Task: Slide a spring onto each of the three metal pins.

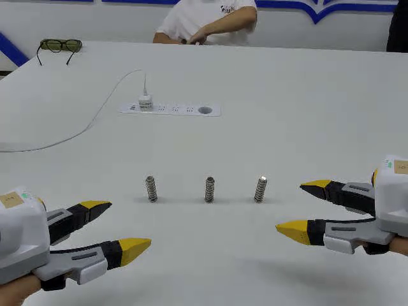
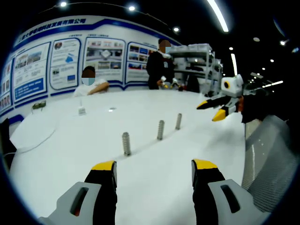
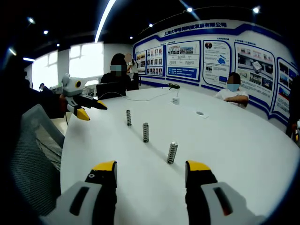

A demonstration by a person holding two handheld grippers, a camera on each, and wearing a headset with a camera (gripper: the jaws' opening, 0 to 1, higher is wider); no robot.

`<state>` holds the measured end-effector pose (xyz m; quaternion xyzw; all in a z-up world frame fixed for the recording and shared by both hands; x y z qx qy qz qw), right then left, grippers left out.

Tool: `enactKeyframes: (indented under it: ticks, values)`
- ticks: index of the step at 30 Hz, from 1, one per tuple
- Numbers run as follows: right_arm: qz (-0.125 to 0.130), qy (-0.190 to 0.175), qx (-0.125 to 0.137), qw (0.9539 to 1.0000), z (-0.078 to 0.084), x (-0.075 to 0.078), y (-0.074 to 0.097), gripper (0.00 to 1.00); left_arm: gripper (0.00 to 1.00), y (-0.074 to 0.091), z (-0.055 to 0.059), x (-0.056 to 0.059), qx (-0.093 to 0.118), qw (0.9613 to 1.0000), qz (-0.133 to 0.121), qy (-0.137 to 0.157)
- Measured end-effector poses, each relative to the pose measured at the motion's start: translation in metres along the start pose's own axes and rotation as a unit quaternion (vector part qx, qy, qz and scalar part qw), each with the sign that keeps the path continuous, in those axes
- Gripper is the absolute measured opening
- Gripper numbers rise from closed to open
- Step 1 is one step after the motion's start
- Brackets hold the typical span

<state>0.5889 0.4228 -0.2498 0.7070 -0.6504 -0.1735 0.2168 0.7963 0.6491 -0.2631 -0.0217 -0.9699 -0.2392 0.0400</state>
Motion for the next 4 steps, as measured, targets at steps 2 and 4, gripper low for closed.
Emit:
enactKeyframes:
  ticks: [2,4]
  values:
    - [0.000,0.000,-0.001,1.0000,0.0001,-0.0003,0.0000,0.60,0.66,0.0001,0.0000,0.0003,0.000,1.0000,0.000,0.000]
    - [0.000,0.000,0.000,1.0000,0.0000,-0.0004,0.0001,0.60,0.66,0.0000,0.0004,0.0007,-0.001,1.0000,0.000,0.000]
Point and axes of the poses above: the centre of the closed fingertips' face, and the gripper's own axes: y roughly backward along the fingers, x roughly to its right, z roughly out of its underside, the point moved 5 cm from there along y, roughly backward along the fingers, and after that the axes turned 7 degrees about -x, right-handed, at the moved point
